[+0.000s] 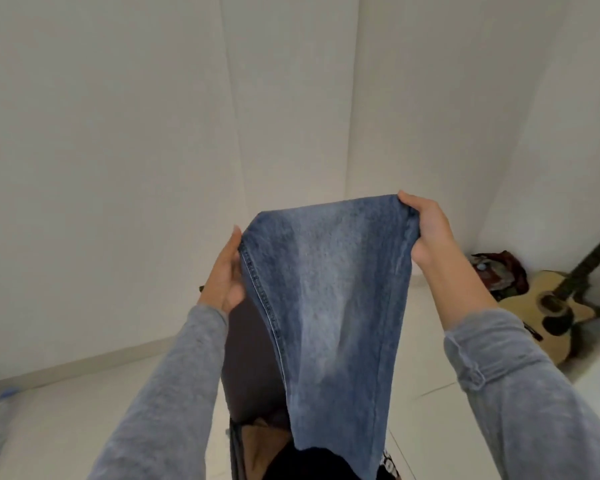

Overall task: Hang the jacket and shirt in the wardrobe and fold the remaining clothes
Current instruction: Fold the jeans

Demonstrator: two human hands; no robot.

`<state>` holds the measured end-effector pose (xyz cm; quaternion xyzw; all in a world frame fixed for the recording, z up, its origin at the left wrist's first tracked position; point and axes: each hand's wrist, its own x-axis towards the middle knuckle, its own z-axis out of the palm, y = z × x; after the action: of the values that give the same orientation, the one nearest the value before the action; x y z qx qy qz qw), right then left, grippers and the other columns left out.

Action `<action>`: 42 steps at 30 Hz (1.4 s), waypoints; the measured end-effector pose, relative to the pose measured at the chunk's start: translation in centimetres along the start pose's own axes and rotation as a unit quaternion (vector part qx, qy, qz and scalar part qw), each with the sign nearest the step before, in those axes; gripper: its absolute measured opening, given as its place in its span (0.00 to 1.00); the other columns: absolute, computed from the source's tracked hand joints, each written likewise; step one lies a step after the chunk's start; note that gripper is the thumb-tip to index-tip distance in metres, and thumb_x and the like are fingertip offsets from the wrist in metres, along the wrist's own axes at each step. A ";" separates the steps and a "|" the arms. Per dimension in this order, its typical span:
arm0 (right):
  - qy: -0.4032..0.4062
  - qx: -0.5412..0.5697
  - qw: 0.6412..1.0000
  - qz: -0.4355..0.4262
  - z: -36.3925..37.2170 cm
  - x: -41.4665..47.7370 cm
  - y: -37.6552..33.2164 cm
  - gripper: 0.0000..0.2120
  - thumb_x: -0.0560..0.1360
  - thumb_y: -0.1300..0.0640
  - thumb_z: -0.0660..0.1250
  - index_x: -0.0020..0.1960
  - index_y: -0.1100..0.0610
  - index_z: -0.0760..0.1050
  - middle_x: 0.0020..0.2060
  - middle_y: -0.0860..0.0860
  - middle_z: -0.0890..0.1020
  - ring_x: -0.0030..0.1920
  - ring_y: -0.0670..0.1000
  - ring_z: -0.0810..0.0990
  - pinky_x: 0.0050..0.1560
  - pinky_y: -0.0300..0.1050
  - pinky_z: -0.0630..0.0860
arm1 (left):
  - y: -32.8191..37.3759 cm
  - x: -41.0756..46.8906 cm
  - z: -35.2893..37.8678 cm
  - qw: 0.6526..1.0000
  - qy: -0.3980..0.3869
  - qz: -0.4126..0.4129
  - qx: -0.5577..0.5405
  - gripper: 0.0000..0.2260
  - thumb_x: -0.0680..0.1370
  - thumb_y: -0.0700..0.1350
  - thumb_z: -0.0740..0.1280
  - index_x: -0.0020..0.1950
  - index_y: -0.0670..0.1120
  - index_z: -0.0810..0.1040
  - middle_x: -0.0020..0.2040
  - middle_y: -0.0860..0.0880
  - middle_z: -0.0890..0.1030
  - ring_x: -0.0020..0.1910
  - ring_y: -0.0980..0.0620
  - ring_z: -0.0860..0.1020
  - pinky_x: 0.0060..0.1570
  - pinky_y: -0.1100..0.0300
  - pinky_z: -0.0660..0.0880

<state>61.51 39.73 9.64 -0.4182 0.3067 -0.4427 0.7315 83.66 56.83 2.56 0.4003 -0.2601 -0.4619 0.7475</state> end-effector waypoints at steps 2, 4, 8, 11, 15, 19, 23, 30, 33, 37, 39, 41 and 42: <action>0.015 0.014 1.000 -0.021 -0.2 0.3 -1.2 0.09 0.74 0.59 0.68 0.35 0.58 0.74 0.32 0.52 0.80 0.33 0.49 0.79 0.38 0.42 0.77 | -2.6 0.9 1.2 0.997 -0.026 -0.071 0.002 0.23 0.74 0.56 0.63 0.64 0.44 0.75 0.60 0.43 0.80 0.60 0.46 0.78 0.61 0.49 0.74; 0.026 0.013 0.999 -0.027 -0.6 0.6 -2.1 0.10 0.74 0.59 0.69 0.34 0.57 0.74 0.31 0.52 0.80 0.32 0.50 0.80 0.35 0.41 0.77 | -3.9 2.2 2.2 0.993 -0.031 -0.087 0.068 0.20 0.74 0.50 0.66 0.63 0.45 0.75 0.59 0.45 0.81 0.58 0.47 0.79 0.59 0.50 0.76; 0.066 -0.050 0.995 -0.058 -1.5 0.5 -4.1 0.05 0.72 0.60 0.70 0.39 0.58 0.76 0.37 0.54 0.81 0.38 0.53 0.81 0.40 0.45 0.79 | -2.1 6.1 4.1 0.980 0.012 -0.026 0.199 0.16 0.73 0.50 0.70 0.57 0.43 0.79 0.54 0.45 0.83 0.56 0.45 0.80 0.54 0.52 0.77; 0.025 -0.061 0.989 -0.134 -1.4 -0.9 -6.0 0.04 0.73 0.59 0.69 0.44 0.60 0.78 0.41 0.54 0.83 0.43 0.53 0.83 0.46 0.47 0.79 | 0.2 8.6 5.8 0.985 0.016 0.012 0.172 0.13 0.75 0.49 0.70 0.54 0.41 0.80 0.52 0.44 0.83 0.54 0.45 0.80 0.49 0.56 0.78; 0.003 -0.064 0.981 -0.183 -2.1 -3.7 -4.4 0.16 0.74 0.51 0.66 0.58 0.57 0.76 0.55 0.53 0.82 0.57 0.54 0.80 0.54 0.49 0.78 | 2.6 10.7 6.4 0.983 -0.171 0.008 0.063 0.16 0.76 0.49 0.66 0.61 0.43 0.77 0.59 0.45 0.80 0.58 0.48 0.79 0.55 0.55 0.78; 0.198 -0.213 0.957 0.010 -4.2 -4.8 2.9 0.36 0.62 0.44 0.78 0.65 0.58 0.73 0.57 0.53 0.80 0.56 0.55 0.79 0.59 0.52 0.75 | -0.8 11.3 4.2 0.938 -0.191 -0.078 0.277 0.11 0.74 0.43 0.71 0.55 0.42 0.80 0.55 0.42 0.82 0.46 0.51 0.83 0.45 0.60 0.80; 0.324 -0.125 0.933 0.091 -4.3 -7.0 7.0 0.18 0.71 0.54 0.72 0.56 0.64 0.75 0.46 0.57 0.81 0.43 0.53 0.79 0.39 0.46 0.75 | -4.1 11.8 2.7 0.954 -0.076 -0.155 0.244 0.04 0.74 0.38 0.70 0.45 0.37 0.81 0.37 0.45 0.83 0.32 0.53 0.80 0.28 0.67 0.76; 0.273 -0.009 0.953 -0.132 -1.4 -12.8 4.3 0.08 0.75 0.59 0.67 0.52 0.60 0.77 0.47 0.53 0.82 0.47 0.50 0.82 0.46 0.43 0.78 | 0.1 12.2 5.6 0.952 -0.256 -0.128 0.110 0.04 0.78 0.41 0.65 0.47 0.41 0.79 0.38 0.48 0.84 0.41 0.50 0.81 0.41 0.61 0.80; 0.277 -0.019 0.949 -0.147 -0.7 -14.6 3.4 0.16 0.74 0.47 0.67 0.55 0.58 0.77 0.50 0.52 0.83 0.51 0.50 0.82 0.52 0.46 0.78 | 0.2 11.7 5.2 0.929 -0.341 -0.116 0.087 0.12 0.78 0.48 0.64 0.56 0.43 0.78 0.52 0.46 0.82 0.52 0.49 0.81 0.53 0.54 0.78; 0.382 -0.164 0.909 0.006 -2.9 -15.5 5.5 0.26 0.71 0.47 0.71 0.60 0.65 0.73 0.55 0.55 0.79 0.50 0.52 0.78 0.47 0.45 0.76 | -4.3 11.1 2.9 0.902 -0.278 -0.159 0.288 0.18 0.76 0.49 0.67 0.54 0.35 0.79 0.50 0.40 0.82 0.54 0.41 0.80 0.54 0.51 0.77; 0.428 -0.167 0.888 0.030 -4.1 -15.9 7.1 0.24 0.71 0.51 0.72 0.59 0.67 0.73 0.56 0.58 0.78 0.49 0.53 0.77 0.44 0.45 0.75 | -6.2 10.2 2.9 0.911 -0.209 -0.169 0.312 0.15 0.77 0.46 0.67 0.54 0.32 0.78 0.43 0.42 0.81 0.41 0.47 0.81 0.42 0.58 0.76; 0.447 -0.105 0.888 0.027 -4.8 -16.7 8.6 0.19 0.72 0.55 0.72 0.57 0.66 0.74 0.58 0.59 0.77 0.48 0.53 0.76 0.47 0.47 0.74 | -7.5 9.2 3.4 0.925 -0.173 -0.192 0.278 0.14 0.77 0.43 0.68 0.53 0.33 0.77 0.41 0.42 0.80 0.37 0.50 0.79 0.40 0.58 0.76; 0.450 -0.072 0.890 0.010 -5.0 -17.3 9.0 0.16 0.73 0.56 0.71 0.54 0.65 0.74 0.58 0.59 0.77 0.48 0.53 0.76 0.50 0.48 0.73 | -7.8 8.8 3.7 0.932 -0.168 -0.201 0.249 0.12 0.77 0.43 0.68 0.52 0.34 0.78 0.42 0.42 0.80 0.38 0.49 0.79 0.42 0.57 0.76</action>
<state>53.69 56.03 0.73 -0.2228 0.6383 -0.5526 0.4874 80.90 45.60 -1.79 0.5339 -0.4023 -0.5837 0.4610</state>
